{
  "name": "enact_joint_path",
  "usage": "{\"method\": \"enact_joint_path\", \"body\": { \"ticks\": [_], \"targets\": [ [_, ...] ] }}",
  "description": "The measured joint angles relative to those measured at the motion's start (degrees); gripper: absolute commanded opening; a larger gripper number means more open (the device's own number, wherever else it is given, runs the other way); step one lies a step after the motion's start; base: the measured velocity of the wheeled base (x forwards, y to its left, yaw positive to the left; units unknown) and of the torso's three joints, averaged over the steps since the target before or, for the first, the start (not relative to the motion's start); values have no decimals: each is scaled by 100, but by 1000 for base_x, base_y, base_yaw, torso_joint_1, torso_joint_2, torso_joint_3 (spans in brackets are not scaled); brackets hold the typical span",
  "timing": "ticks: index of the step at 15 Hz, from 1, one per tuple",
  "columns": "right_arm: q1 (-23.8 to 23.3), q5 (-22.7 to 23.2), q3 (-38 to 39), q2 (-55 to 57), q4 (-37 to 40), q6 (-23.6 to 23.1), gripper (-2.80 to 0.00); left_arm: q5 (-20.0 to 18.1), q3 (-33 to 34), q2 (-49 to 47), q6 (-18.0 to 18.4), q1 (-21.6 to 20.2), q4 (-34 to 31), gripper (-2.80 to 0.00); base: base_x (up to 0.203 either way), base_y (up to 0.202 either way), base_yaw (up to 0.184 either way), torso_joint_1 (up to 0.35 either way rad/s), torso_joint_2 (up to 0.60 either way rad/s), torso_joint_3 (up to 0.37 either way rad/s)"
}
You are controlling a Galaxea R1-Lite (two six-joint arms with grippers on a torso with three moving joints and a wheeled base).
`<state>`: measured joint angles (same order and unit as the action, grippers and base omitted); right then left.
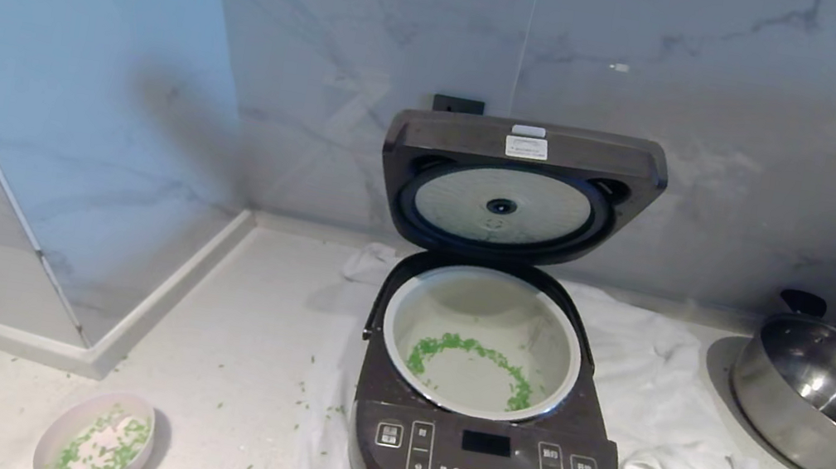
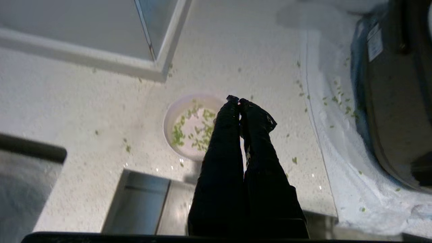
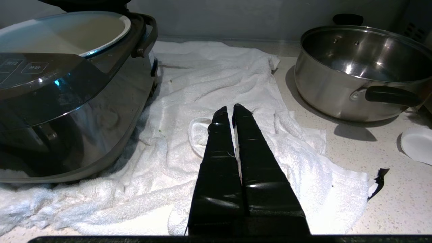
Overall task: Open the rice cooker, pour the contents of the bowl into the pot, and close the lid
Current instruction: Pour the water from the bowl into the rice cooker
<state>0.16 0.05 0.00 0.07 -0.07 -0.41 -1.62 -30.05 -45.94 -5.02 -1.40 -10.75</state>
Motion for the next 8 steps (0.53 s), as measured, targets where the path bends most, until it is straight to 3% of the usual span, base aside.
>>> {"method": "enact_joint_path", "body": {
  "ticks": [3,8],
  "targets": [
    [0,0,0,0,-2,1,-280,-20,-252,-1103,-313,0,-677,-280,0,0,0,0,0,0],
    [0,2,0,0,0,0,-280,30,-340,-2498,-721,-186,-1193,-280,0,0,0,0,0,0]
  ]
}}
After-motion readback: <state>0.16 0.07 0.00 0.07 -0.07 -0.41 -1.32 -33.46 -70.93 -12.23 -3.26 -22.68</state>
